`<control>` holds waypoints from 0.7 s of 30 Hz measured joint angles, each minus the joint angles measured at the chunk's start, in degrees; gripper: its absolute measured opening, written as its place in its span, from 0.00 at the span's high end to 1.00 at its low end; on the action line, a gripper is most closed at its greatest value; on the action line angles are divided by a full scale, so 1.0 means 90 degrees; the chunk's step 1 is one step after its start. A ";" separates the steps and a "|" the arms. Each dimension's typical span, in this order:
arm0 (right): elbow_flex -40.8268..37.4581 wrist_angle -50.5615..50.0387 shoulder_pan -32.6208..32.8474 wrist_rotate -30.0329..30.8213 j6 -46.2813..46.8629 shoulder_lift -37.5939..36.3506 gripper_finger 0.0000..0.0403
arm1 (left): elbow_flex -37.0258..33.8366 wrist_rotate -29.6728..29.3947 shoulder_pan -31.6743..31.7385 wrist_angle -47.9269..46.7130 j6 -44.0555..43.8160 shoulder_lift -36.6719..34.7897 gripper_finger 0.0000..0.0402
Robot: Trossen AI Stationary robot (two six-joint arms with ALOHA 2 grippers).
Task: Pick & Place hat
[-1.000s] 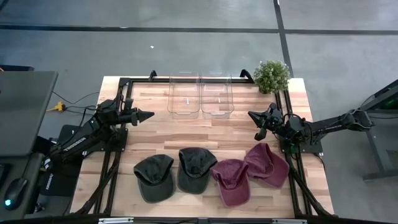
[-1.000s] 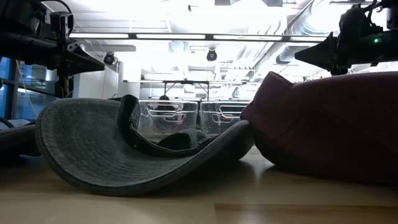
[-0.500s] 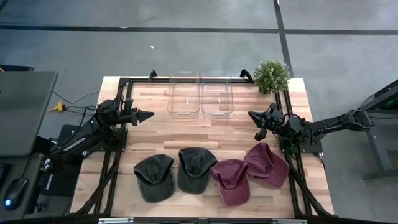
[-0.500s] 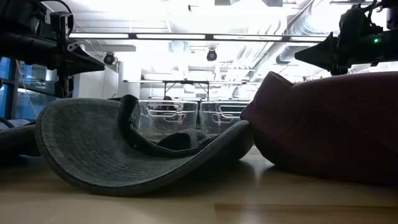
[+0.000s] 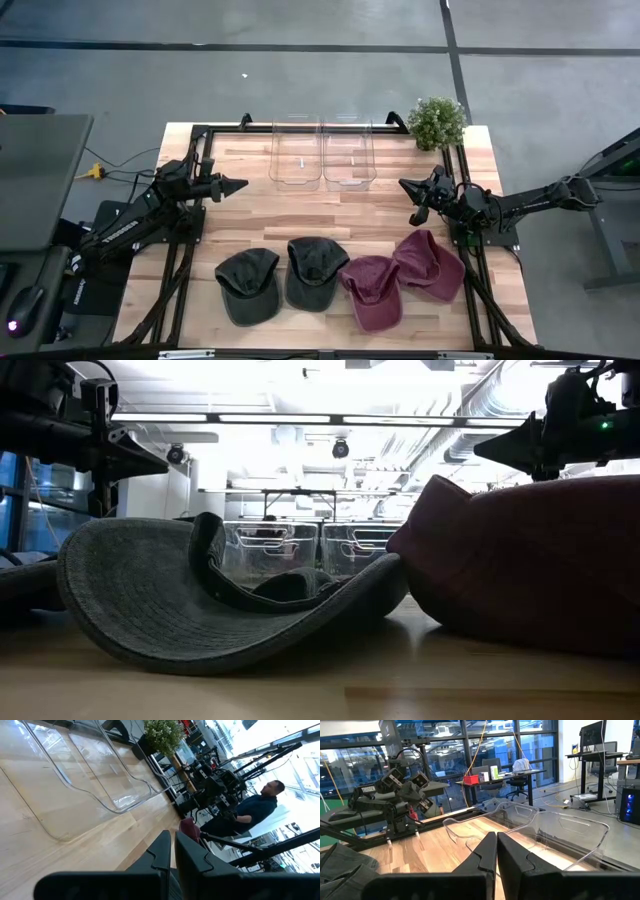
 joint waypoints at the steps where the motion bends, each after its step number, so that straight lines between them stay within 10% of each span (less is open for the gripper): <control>1: 0.0001 -0.0001 -0.0002 0.0000 0.0000 -0.0001 0.99 | 0.0000 -0.0077 0.0000 0.0028 0.0000 0.0000 0.95; 21: -0.0001 -0.0001 -0.0001 -0.0001 0.0000 -0.0001 0.98 | 0.0000 -0.0236 0.0001 0.0174 -0.0329 -0.0001 0.90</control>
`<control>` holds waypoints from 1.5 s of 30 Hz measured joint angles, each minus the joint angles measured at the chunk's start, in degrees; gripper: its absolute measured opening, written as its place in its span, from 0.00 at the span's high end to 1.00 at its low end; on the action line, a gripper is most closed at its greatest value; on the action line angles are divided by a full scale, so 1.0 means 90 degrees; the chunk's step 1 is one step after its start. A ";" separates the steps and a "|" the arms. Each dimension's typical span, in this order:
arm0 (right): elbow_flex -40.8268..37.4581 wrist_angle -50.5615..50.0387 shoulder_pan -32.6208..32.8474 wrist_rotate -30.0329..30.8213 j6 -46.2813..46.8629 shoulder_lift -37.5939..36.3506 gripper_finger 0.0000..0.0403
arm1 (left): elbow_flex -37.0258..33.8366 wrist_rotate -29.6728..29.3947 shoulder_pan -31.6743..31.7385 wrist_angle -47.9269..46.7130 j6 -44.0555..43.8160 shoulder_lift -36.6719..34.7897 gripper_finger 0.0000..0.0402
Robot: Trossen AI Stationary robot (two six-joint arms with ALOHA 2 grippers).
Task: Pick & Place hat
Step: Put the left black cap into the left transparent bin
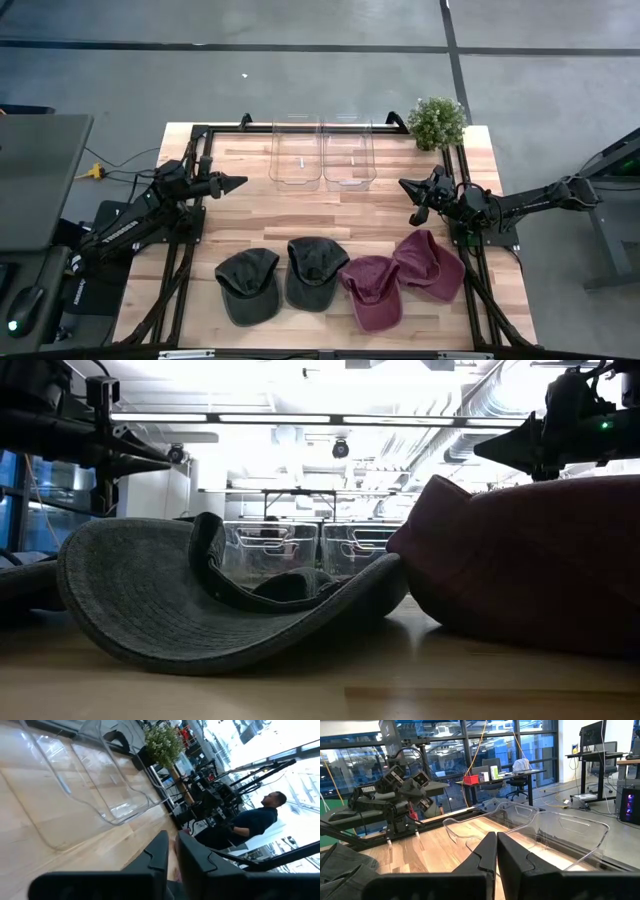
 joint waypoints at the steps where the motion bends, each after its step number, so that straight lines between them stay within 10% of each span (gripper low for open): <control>1: 0.0002 0.0001 -0.0001 0.0002 0.0000 -0.0001 0.99 | 0.0000 -0.0002 0.0000 -0.0043 -0.0002 0.0001 0.87; 13: -0.0001 -0.0001 0.0001 -0.0001 0.0000 0.0002 0.98 | 0.1108 -0.0115 -0.0006 -0.1406 0.0072 0.0059 0.43; 30: 0.0002 0.0002 -0.0001 -0.0001 0.0000 0.0002 0.98 | 0.2131 0.0415 -0.0267 -0.2728 -0.0595 0.1157 0.46; 45: -0.0001 -0.0001 0.0001 -0.0001 0.0000 0.0002 0.99 | 0.2865 -0.2865 -0.4129 -0.3385 -0.0817 0.3562 0.47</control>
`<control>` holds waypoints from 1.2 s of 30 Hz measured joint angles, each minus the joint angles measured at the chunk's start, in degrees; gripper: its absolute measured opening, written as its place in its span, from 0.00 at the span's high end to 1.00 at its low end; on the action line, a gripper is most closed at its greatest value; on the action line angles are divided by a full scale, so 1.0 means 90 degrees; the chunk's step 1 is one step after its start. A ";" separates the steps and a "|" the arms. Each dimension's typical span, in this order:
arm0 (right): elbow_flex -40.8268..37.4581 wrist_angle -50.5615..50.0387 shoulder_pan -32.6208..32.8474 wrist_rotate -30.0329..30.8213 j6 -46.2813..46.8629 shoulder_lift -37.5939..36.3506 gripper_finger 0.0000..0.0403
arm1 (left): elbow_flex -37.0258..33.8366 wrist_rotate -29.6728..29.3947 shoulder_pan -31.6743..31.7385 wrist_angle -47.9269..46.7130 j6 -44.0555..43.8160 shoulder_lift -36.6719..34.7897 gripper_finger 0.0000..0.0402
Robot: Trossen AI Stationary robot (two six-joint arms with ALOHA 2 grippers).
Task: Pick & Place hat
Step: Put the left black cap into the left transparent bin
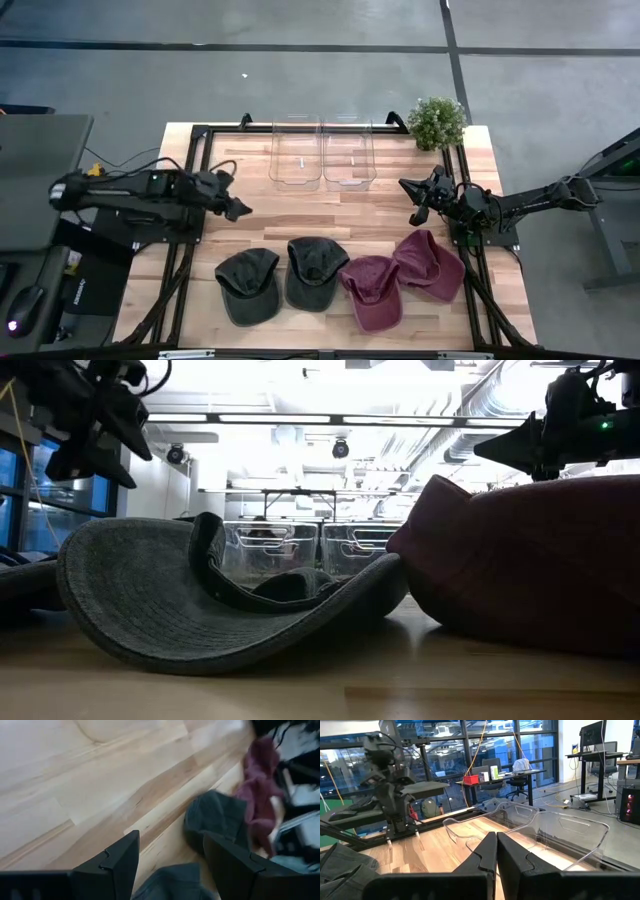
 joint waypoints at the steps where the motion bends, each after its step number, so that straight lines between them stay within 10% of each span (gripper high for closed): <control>1: 0.0000 0.0000 0.0000 0.0000 0.0000 -0.0001 0.98 | 0.0063 -0.0160 -0.0206 0.0013 -0.0031 0.0156 0.47; 13: 0.0001 0.0002 -0.0002 0.0000 0.0000 -0.0002 0.98 | 0.0639 -0.0985 -0.1490 -0.1461 -0.1312 0.1615 0.47; 36: 0.0000 0.0000 -0.0002 0.0000 0.0000 0.0000 0.99 | 0.0670 0.0648 -0.1722 -0.1305 -0.0946 0.3276 0.47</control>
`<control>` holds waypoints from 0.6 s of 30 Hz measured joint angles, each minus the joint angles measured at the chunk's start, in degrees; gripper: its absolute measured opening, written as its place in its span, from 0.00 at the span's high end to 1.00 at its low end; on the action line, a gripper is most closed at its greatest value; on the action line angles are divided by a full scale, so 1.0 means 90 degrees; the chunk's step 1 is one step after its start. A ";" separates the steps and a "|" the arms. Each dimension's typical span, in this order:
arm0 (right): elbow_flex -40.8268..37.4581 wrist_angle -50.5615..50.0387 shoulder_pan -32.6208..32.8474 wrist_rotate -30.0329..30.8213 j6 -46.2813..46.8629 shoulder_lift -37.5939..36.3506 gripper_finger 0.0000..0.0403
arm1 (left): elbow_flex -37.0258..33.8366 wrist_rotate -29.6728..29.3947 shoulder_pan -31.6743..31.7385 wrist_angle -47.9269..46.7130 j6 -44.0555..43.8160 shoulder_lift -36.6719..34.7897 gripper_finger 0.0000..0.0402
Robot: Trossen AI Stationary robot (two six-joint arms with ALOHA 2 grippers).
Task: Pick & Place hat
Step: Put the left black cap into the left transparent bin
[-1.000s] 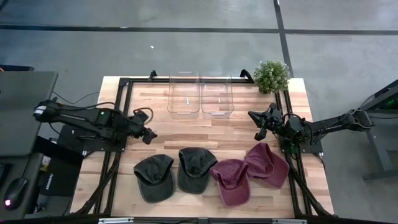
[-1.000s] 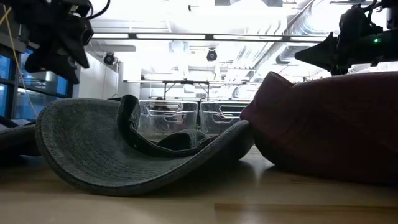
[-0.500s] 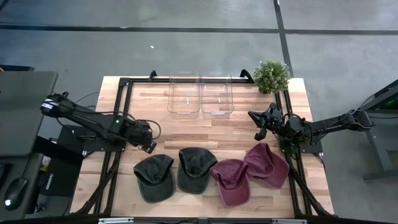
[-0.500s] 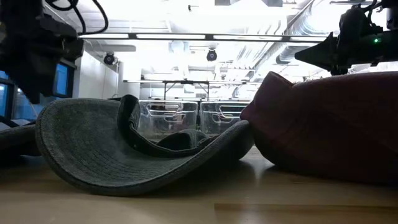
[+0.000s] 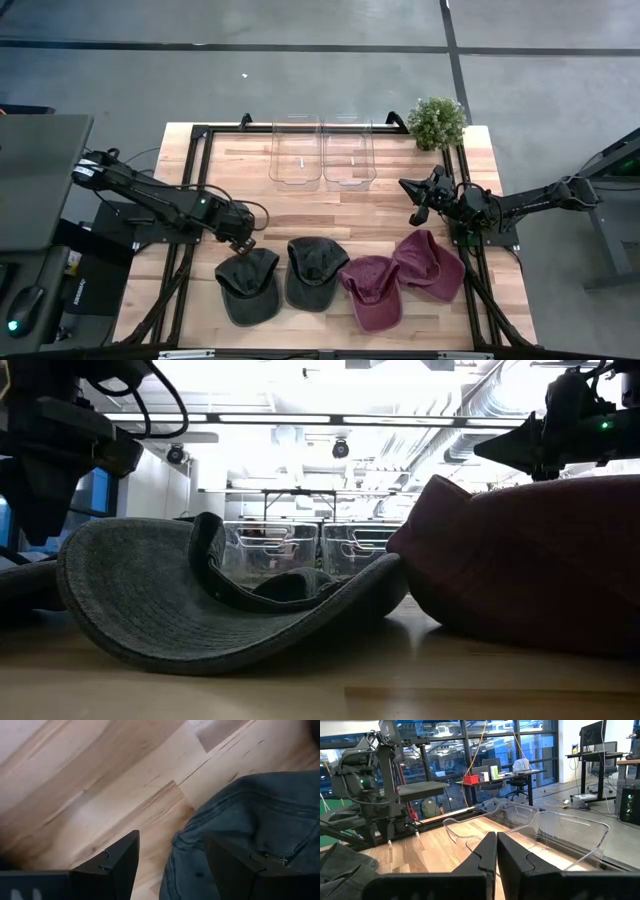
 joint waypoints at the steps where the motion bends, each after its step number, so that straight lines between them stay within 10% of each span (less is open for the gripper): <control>1: 0.0002 0.0002 0.0002 0.0002 0.0000 0.0000 0.99 | -0.0050 0.0007 0.0000 0.0107 0.0055 -0.0005 0.47; 18: 0.0000 0.0000 0.0000 0.0002 0.0000 -0.0002 0.98 | -0.1444 0.0838 0.0340 0.1777 0.0303 -0.0944 0.47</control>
